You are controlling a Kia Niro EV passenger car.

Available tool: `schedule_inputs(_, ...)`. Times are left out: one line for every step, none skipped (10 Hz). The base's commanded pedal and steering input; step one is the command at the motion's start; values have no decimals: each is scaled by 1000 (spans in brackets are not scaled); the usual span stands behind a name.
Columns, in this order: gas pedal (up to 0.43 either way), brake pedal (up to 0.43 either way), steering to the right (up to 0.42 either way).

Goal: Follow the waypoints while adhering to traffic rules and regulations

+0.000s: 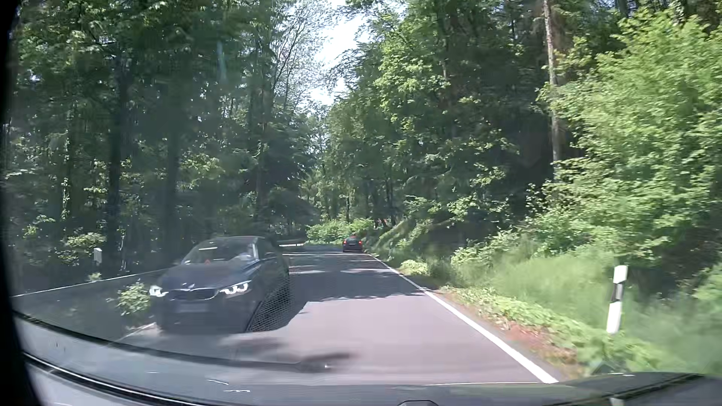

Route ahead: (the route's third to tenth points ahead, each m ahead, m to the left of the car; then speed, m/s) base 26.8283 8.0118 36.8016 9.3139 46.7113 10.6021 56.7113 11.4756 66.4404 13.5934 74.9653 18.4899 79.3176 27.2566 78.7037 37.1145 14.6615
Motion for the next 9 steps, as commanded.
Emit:
schedule_inputs(67, 0, -29)
schedule_inputs(59, 0, -26)
schedule_inputs(20, 0, -24)
schedule_inputs(0, 0, -22)
schedule_inputs(0, 0, -19)
schedule_inputs(0, 0, -16)
schedule_inputs(0, 0, -16)
schedule_inputs(0, 0, -16)
schedule_inputs(0, 0, -15)
